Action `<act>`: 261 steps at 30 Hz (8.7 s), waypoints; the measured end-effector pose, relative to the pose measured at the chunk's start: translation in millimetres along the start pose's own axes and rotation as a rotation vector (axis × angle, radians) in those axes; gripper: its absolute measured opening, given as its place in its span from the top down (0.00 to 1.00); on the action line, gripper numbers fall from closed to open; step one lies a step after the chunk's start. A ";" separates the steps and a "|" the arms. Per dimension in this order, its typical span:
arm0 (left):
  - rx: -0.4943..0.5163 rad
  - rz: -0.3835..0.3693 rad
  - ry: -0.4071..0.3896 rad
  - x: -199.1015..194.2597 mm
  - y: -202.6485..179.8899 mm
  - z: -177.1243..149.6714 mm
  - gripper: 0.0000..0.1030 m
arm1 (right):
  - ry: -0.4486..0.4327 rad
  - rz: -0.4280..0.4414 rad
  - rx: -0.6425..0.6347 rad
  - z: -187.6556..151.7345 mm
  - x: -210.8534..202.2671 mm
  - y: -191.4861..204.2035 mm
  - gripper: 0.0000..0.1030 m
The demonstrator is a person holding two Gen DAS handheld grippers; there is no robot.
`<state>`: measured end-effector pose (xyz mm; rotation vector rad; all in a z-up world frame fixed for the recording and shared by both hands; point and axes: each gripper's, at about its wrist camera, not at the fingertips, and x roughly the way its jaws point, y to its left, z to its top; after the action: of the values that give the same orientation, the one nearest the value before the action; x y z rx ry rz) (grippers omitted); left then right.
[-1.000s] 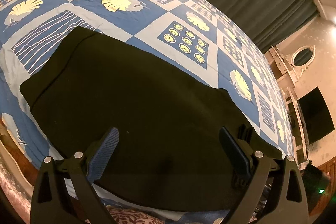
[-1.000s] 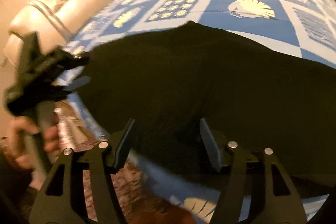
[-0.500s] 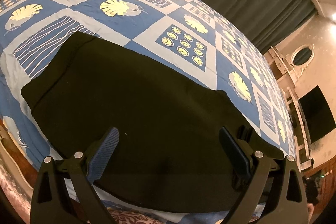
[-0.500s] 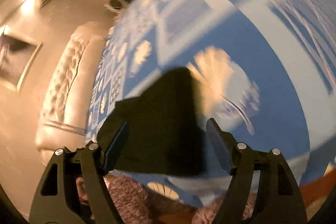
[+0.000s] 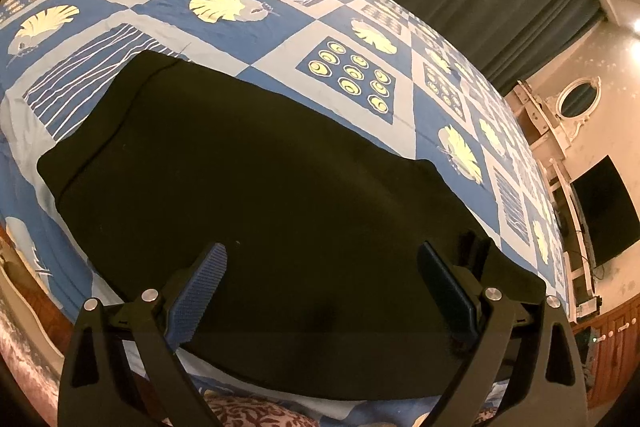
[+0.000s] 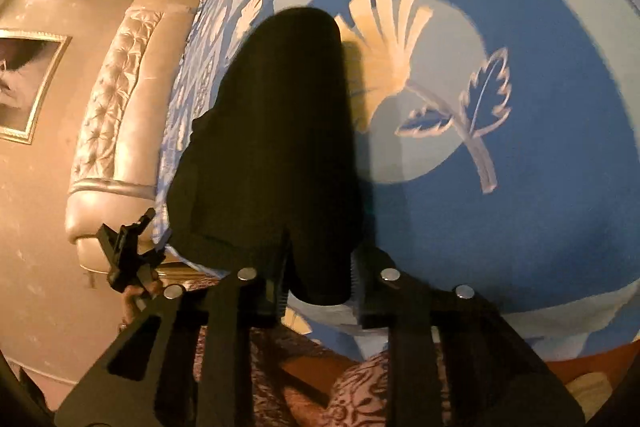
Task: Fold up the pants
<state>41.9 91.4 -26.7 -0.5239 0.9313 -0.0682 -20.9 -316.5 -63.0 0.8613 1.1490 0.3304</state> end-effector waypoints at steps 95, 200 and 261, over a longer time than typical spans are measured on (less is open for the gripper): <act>-0.025 -0.303 0.212 19.8 127.6 100.3 0.83 | -0.305 -0.053 -0.128 45.7 -8.3 67.3 0.28; 0.084 -0.218 0.118 32.9 -71.6 -48.6 0.16 | -0.176 0.039 0.091 19.1 -32.8 7.1 0.20; 0.081 -0.345 0.274 57.6 -99.6 -86.8 0.56 | -0.024 0.198 0.134 5.1 6.1 -20.7 0.62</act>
<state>25.5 -46.4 -65.8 -0.6057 1.0906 -0.4976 -17.8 -328.2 -81.7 1.0981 1.0752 0.4072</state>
